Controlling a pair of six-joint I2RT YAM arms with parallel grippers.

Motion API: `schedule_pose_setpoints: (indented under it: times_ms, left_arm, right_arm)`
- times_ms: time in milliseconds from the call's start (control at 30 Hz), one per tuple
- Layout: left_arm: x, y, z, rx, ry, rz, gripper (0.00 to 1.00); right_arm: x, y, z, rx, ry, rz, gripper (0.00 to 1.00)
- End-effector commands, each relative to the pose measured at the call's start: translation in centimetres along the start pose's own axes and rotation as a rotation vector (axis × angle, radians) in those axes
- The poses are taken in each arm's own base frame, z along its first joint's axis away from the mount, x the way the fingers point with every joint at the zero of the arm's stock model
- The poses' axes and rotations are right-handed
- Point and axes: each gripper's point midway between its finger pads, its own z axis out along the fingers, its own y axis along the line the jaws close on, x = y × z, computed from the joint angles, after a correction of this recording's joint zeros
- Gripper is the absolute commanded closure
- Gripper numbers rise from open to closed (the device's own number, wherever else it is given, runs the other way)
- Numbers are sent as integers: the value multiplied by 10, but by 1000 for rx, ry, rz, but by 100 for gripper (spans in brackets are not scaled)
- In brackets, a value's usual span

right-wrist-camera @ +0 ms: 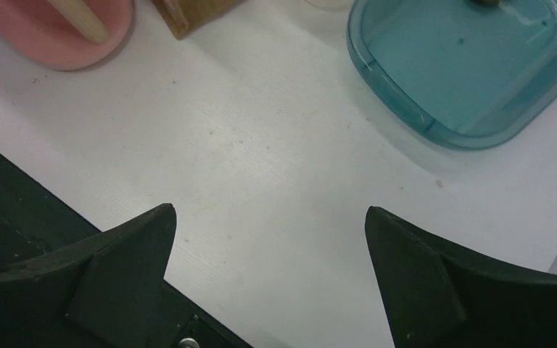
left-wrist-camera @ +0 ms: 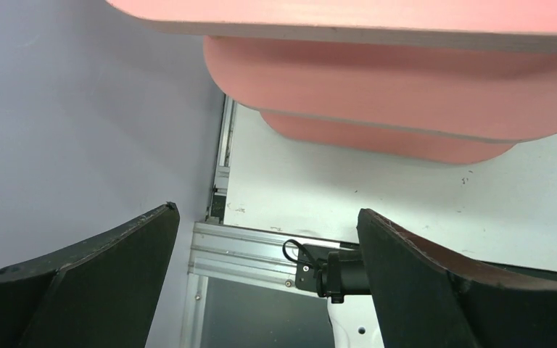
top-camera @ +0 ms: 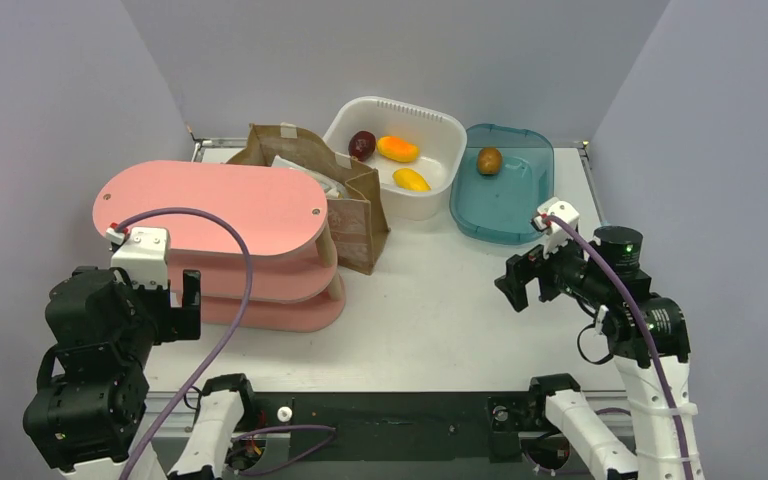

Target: Untie the knot of the grocery bags and take out the mixed food

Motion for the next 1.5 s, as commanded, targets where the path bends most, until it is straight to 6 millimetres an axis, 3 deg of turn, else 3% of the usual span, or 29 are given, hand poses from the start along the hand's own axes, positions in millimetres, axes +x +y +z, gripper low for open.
schedule_pose_setpoints:
  times_ms: [0,167,500,600,767,967,1133,1300,1467]
  left_arm:
    - [-20,-4,1,48,-31,19,6]
    - [-30,-1,3,55,0,38,6]
    - [-6,43,27,-223,182,38,6]
    - [-4,50,34,-270,205,35,7]
    - [-5,54,47,-297,226,45,9]
    - [-20,70,72,-380,211,82,15]
    - [-44,78,92,-387,156,44,23]
    - [-69,80,116,-359,86,22,33]
    - [-77,80,137,-353,59,39,45]
  right_arm:
    - [-43,17,22,-110,-168,-54,1]
    - [-79,49,56,-199,-255,-163,3]
    - [-137,141,127,-410,-376,-319,7]
    - [-143,168,151,-482,-384,-343,9]
    - [-156,202,171,-583,-418,-372,11]
    - [-162,221,201,-644,-428,-385,12]
    - [-174,233,210,-685,-472,-400,12]
    - [-172,246,221,-731,-471,-408,15]
    - [-170,258,222,-767,-480,-422,22]
